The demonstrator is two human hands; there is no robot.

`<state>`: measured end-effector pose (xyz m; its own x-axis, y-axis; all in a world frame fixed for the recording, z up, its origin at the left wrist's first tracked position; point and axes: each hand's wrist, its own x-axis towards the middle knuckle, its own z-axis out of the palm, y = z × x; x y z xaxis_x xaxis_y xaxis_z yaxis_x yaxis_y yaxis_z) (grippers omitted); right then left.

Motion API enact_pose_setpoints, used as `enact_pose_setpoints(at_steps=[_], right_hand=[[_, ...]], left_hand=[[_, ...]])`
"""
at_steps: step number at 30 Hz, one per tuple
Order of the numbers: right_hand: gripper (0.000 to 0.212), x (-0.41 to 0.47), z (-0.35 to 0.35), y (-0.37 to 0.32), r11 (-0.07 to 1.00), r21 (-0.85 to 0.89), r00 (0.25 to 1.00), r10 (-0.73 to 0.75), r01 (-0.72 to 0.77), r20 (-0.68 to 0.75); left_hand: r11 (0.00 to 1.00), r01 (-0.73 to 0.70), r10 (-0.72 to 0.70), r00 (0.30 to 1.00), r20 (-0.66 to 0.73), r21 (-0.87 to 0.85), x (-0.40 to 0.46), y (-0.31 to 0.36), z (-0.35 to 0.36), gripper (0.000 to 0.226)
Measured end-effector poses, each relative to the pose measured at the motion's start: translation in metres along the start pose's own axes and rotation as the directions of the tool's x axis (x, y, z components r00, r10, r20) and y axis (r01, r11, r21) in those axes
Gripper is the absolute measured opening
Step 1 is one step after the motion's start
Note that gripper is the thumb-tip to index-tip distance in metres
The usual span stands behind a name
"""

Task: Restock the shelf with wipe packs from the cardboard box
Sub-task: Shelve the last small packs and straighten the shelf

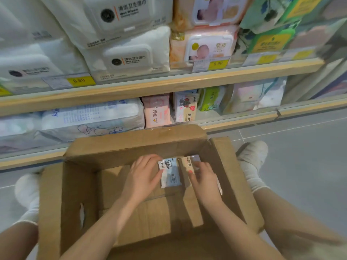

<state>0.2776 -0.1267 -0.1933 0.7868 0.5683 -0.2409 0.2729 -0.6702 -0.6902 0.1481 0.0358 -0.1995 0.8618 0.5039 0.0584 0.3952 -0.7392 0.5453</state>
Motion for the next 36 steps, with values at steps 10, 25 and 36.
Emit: enact_pose_setpoints(at_steps=[10, 25, 36], right_hand=[[0.039, 0.031, 0.044, 0.06, 0.934, -0.217, 0.949, 0.305, -0.283, 0.075], [0.042, 0.046, 0.064, 0.071, 0.924, -0.222, 0.942, 0.332, -0.313, 0.055], [0.058, 0.048, 0.066, 0.072, 0.927, -0.257, 0.957, 0.289, -0.272, 0.032]], left_hand=[[0.791, 0.583, -0.508, 0.795, 0.332, -0.184, -0.014, -0.025, 0.073, 0.036], [0.592, 0.793, -0.726, 0.603, 0.329, -0.147, 0.027, -0.029, 0.123, 0.023], [0.52, 0.811, -0.71, 0.585, 0.392, -0.268, 0.022, -0.026, 0.116, 0.034]])
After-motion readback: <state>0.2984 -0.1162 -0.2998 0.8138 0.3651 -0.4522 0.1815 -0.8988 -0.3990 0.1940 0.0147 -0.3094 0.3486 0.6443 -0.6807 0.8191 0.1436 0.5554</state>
